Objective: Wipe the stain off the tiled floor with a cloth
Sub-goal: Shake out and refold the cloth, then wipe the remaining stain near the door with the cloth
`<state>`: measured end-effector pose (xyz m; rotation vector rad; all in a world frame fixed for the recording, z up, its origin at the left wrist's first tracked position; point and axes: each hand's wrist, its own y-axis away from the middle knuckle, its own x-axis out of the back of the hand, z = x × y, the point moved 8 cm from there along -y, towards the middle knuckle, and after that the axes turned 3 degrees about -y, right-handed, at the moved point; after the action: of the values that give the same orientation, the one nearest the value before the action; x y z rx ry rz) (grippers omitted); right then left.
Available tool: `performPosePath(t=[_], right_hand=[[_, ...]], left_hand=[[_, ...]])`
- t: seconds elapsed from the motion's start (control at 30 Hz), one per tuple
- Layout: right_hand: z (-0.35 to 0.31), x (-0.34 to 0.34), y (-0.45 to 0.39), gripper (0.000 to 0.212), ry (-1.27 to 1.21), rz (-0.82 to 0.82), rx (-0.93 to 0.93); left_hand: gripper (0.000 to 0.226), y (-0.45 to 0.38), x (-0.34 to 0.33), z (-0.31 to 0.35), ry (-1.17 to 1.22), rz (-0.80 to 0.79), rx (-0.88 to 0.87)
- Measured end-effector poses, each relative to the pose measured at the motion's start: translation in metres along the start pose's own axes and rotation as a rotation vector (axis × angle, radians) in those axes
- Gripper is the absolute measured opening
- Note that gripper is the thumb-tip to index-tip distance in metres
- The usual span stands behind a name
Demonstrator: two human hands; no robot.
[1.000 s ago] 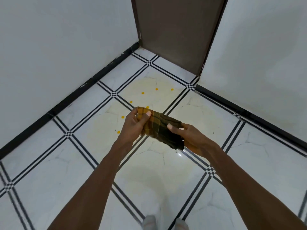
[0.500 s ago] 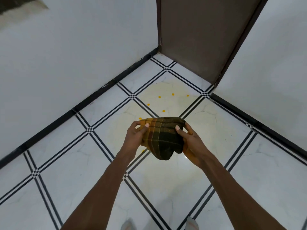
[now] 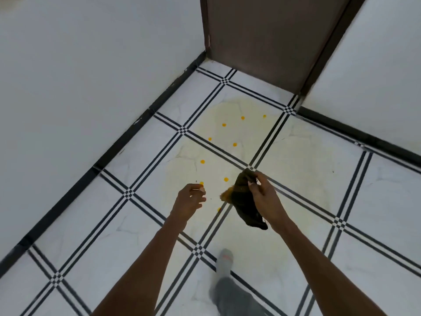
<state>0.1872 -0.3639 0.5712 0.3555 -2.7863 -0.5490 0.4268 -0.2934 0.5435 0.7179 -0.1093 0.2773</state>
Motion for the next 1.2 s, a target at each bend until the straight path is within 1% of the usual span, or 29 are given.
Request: performPosePath(t=[0.1,0.2,0.33,0.4,0.53,0.6,0.67,0.7,0.73,0.8,0.83,0.87,0.9,1.0,1.1,1.2], right_hand=[[0.047,-0.026,-0.030,0.027,0.060,0.062,-0.031],[0.101,-0.050,-0.052,0.030,0.116,0.131,-0.087],[0.174,-0.079,-0.083,0.033,0.185,0.225,-0.157],[0.204,-0.092,-0.097,0.035,0.222,0.244,-0.180],[0.255,-0.123,-0.130,0.037,0.319,0.326,-0.161],[0.281,-0.155,-0.149,0.041,0.396,0.332,-0.146],[0.311,-0.198,-0.174,0.041,0.474,0.308,-0.098],[0.327,-0.219,-0.186,0.037,0.508,0.266,-0.063],[0.350,-0.245,-0.196,0.035,0.521,0.190,-0.066],[0.406,-0.288,-0.205,0.034,0.499,0.024,-0.203],[0.427,-0.300,-0.205,0.031,0.501,-0.027,-0.278],[0.439,-0.305,-0.202,0.027,0.511,-0.038,-0.319],[0.447,-0.304,-0.200,0.025,0.527,-0.017,-0.337],[0.450,-0.290,-0.208,0.031,0.610,0.050,-0.239],[0.466,-0.274,-0.237,0.043,0.656,0.146,-0.133],[0.499,-0.280,-0.265,0.060,0.818,0.171,-0.115]], left_hand=[[0.021,-0.042,0.010,-0.032,-0.022,-0.056,0.055],[0.014,-0.088,0.022,-0.072,-0.042,-0.115,0.115],[0.016,-0.158,0.040,-0.141,-0.131,-0.150,0.111],[0.015,-0.188,0.047,-0.173,-0.179,-0.172,0.112],[0.008,-0.263,0.049,-0.232,-0.282,-0.228,0.060],[0.012,-0.298,0.048,-0.261,-0.324,-0.220,0.025],[0.008,-0.331,0.044,-0.294,-0.371,-0.220,0.016],[0.007,-0.343,0.039,-0.306,-0.389,-0.226,0.009],[0.010,-0.357,0.036,-0.320,-0.400,-0.231,0.005],[0.016,-0.371,0.028,-0.342,-0.433,-0.259,0.007],[0.018,-0.376,0.026,-0.349,-0.457,-0.273,0.010],[0.020,-0.379,0.025,-0.357,-0.478,-0.285,0.019],[0.021,-0.383,0.024,-0.363,-0.504,-0.304,0.026],[0.012,-0.400,0.023,-0.371,-0.554,-0.313,0.008],[0.007,-0.434,0.015,-0.361,-0.630,-0.241,-0.097],[0.007,-0.466,0.013,-0.345,-0.782,-0.094,-0.297]])
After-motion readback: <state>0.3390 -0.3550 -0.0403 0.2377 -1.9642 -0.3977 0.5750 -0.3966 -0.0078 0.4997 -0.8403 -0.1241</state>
